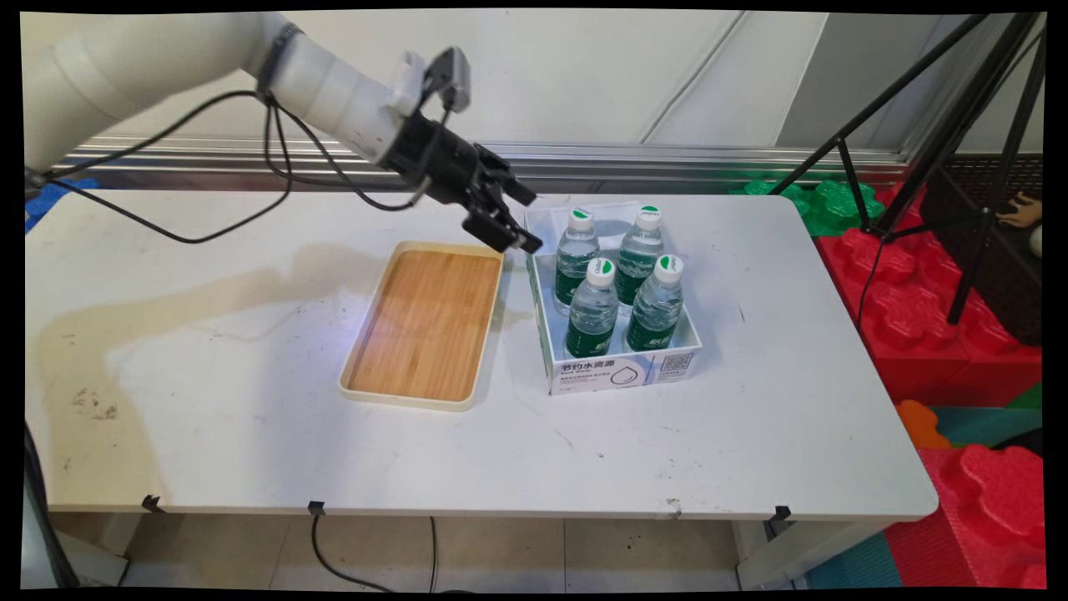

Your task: Pick up the green bottle from the white box

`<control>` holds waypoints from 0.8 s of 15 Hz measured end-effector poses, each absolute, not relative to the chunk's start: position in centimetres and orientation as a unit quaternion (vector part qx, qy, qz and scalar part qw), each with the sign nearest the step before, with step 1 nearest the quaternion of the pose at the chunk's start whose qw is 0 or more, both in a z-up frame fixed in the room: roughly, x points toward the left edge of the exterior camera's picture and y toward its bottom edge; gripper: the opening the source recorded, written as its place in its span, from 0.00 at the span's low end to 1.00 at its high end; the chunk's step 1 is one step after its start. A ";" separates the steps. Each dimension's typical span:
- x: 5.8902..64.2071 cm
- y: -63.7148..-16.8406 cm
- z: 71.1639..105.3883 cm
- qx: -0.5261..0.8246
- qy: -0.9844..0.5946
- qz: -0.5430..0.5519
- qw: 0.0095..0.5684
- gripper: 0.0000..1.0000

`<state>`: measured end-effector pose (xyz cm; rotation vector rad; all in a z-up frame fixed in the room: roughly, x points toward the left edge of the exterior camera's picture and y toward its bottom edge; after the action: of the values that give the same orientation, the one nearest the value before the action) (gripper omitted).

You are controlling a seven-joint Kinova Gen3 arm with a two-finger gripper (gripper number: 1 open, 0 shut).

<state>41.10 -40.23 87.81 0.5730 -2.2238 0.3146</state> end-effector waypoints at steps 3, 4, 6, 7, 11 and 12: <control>39.8 -41.4 86.0 0.229 -0.882 0.117 0.395 1.00; 39.4 -41.8 85.4 0.230 -0.882 0.115 0.394 1.00; 38.6 -42.7 84.2 0.231 -0.883 0.113 0.392 1.00; 38.3 -43.0 83.8 0.232 -0.884 0.113 0.391 1.00; 37.0 -44.5 82.0 0.233 -0.885 0.112 0.388 1.00; 36.7 -44.9 81.5 0.230 -0.886 0.112 0.387 1.00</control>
<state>36.72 -44.86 81.49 0.5868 -2.2553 0.2862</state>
